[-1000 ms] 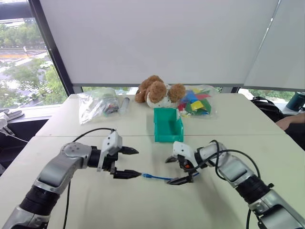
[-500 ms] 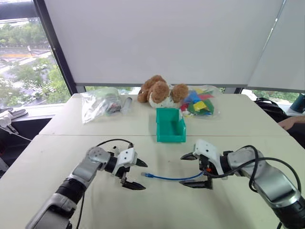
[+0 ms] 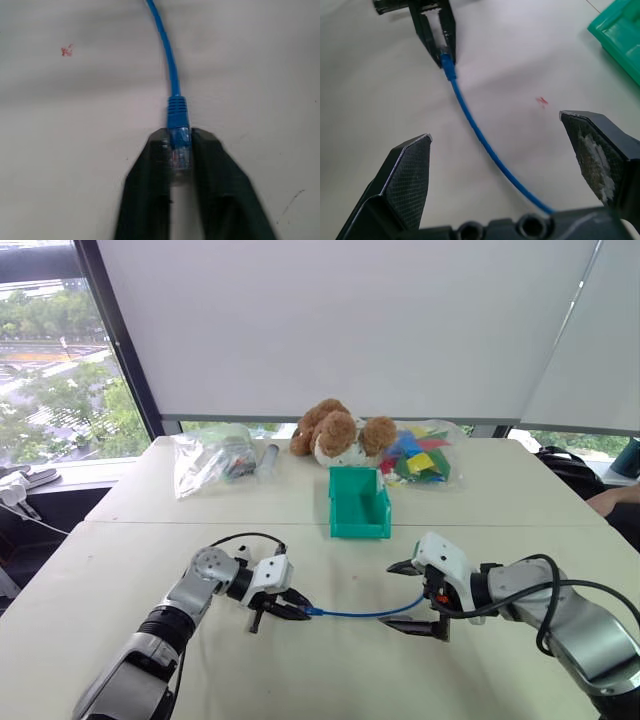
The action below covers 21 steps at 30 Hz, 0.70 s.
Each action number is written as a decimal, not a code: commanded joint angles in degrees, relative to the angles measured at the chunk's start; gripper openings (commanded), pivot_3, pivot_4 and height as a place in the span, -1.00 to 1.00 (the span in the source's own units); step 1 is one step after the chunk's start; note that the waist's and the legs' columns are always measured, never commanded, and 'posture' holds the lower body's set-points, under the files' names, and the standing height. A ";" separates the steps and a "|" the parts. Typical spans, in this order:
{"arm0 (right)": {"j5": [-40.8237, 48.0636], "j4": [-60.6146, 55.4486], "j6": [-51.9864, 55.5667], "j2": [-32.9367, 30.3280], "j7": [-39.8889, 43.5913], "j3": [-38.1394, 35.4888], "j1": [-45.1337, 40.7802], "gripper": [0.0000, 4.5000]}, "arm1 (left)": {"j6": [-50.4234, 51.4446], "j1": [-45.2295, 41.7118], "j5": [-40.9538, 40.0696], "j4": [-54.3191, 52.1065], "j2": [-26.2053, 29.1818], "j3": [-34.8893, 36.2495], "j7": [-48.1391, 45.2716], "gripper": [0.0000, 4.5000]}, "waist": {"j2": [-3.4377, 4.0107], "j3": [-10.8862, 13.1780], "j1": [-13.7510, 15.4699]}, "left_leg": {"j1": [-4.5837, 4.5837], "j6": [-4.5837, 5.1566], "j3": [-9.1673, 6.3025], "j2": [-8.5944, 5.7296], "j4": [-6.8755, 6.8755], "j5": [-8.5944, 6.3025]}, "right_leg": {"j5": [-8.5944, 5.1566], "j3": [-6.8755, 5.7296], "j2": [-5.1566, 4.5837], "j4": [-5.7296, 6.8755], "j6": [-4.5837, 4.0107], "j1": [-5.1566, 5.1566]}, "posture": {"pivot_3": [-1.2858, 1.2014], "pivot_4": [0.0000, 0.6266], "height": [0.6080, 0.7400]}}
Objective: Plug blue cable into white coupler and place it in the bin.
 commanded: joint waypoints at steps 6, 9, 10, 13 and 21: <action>15.33 -7.58 10.53 5.38 -5.37 -15.01 3.74 1.00 | 7.16 -1.28 -5.85 -8.94 3.75 9.62 4.95 -1.00 | -0.07 0.05 -0.04 | -0.06 0.01 -0.02 0.05 -0.05 -0.01 | 0.05 0.00 0.01 0.01 0.10 -0.09 | 0.03 -0.52 1.00; 21.36 -8.83 15.99 9.58 -9.65 -18.05 3.49 1.00 | 10.55 -2.79 -8.15 -12.71 1.96 12.56 8.34 -1.00 | -0.09 0.06 0.24 | -0.06 0.01 -0.04 0.01 -0.04 -0.01 | 0.06 -0.02 -0.06 0.01 0.11 -0.04 | 0.03 -0.52 1.00; 23.33 -8.84 17.99 11.45 -11.80 -18.78 3.09 1.00 | 11.01 -3.21 -8.61 -13.77 1.27 13.20 9.48 -1.00 | -0.15 0.07 0.23 | -0.06 0.01 -0.05 0.00 -0.04 -0.01 | 0.06 -0.03 -0.08 -0.01 0.10 -0.02 | 0.03 -0.52 1.00; 30.73 -6.96 23.86 22.17 -20.94 -21.27 0.76 1.00 | 11.98 -3.97 -9.28 -16.59 -0.69 14.15 12.29 -1.00 | -0.16 0.07 0.02 | -0.07 0.02 -0.05 -0.02 -0.02 -0.01 | 0.06 0.00 -0.10 -0.02 0.11 -0.01 | 0.03 -0.52 1.00; 37.36 5.56 30.25 42.67 -41.66 -26.56 -9.52 1.00 | 11.65 -4.37 -8.54 -17.77 -3.57 13.32 14.87 -1.00 | -0.12 0.07 -0.57 | -0.06 0.01 -0.03 0.01 -0.12 -0.01 | 0.07 0.03 0.01 0.13 0.11 -0.17 | 0.03 -0.52 1.00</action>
